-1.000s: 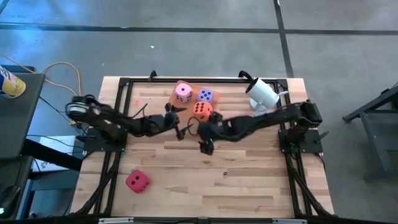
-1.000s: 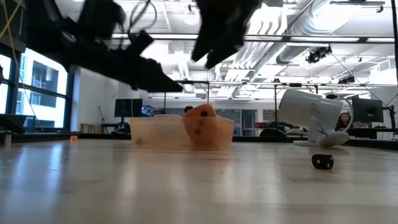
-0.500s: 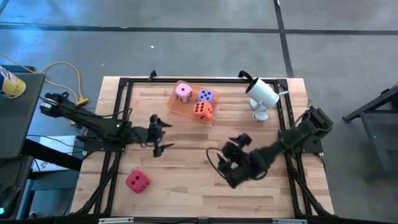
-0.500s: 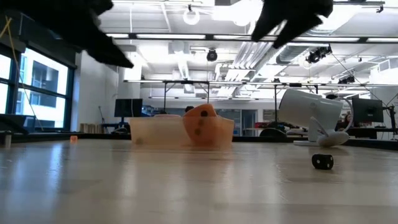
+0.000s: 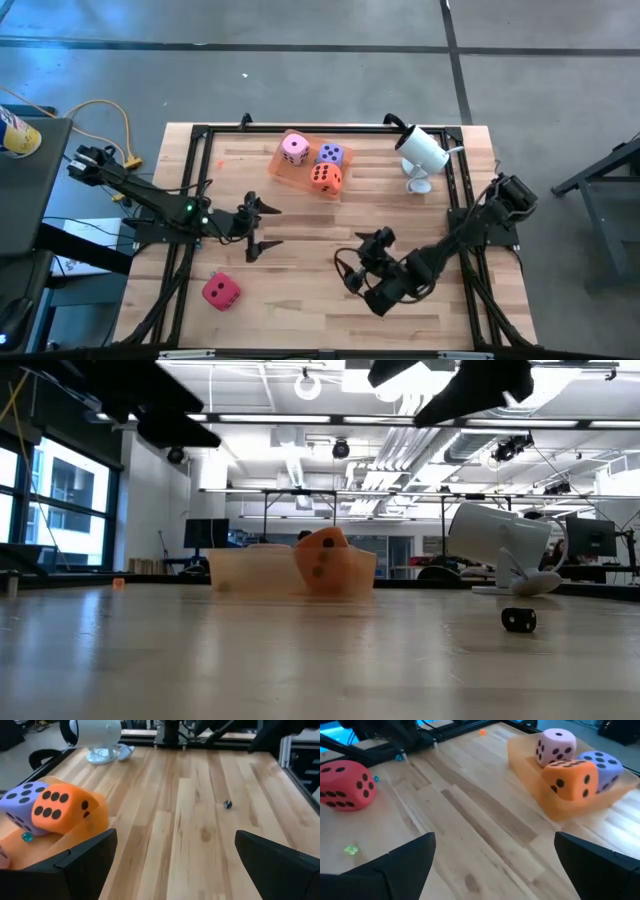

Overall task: Pick & Place Dice
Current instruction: Put the large red die into the orange bin

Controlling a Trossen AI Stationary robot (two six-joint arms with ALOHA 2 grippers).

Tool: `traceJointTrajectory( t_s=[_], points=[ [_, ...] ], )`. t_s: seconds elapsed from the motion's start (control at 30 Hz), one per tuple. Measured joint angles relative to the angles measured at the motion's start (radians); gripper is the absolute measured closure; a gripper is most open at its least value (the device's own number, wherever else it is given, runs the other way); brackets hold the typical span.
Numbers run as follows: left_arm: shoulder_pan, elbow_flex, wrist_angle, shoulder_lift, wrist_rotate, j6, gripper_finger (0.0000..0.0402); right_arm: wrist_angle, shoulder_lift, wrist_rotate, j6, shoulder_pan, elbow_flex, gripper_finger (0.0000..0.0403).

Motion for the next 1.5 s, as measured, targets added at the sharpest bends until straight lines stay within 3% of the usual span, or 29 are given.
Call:
traceJointTrajectory(
  t_s=[0.3, 0.53, 0.7, 0.83, 1.0, 1.17, 1.5],
  points=[
    [-0.023, 0.0, -0.032, 0.001, 0.004, 0.018, 0.0006, 0.036, 0.0, -0.139, -0.074, -0.084, 0.0, 0.0007],
    [-0.032, 0.0, -0.089, -0.015, 0.074, 0.135, 0.0006, 0.048, 0.001, -0.05, -0.107, -0.107, 0.0, 0.0007],
    [-0.041, 0.101, -0.361, -0.028, 0.253, 0.064, 0.0006, 0.05, 0.002, -0.037, -0.107, -0.107, 0.0, 0.0007],
    [-0.064, 0.199, -0.555, -0.014, 0.276, 0.026, 0.0006, 0.062, 0.002, -0.036, -0.107, -0.107, 0.0, 0.0007],
    [-0.149, 0.248, -0.683, -0.015, 0.331, 0.044, 0.0006, 0.063, 0.002, -0.034, -0.114, -0.107, 0.0, 0.0007],
    [-0.205, 0.248, -0.712, -0.015, 0.319, 0.047, 0.0006, 0.064, 0.002, -0.034, -0.134, -0.107, 0.0, 0.0007],
    [-0.21, 0.248, -0.706, -0.015, 0.314, 0.046, 0.0006, 0.063, 0.002, -0.041, -0.156, -0.107, 0.0, 0.0007]
  ],
)
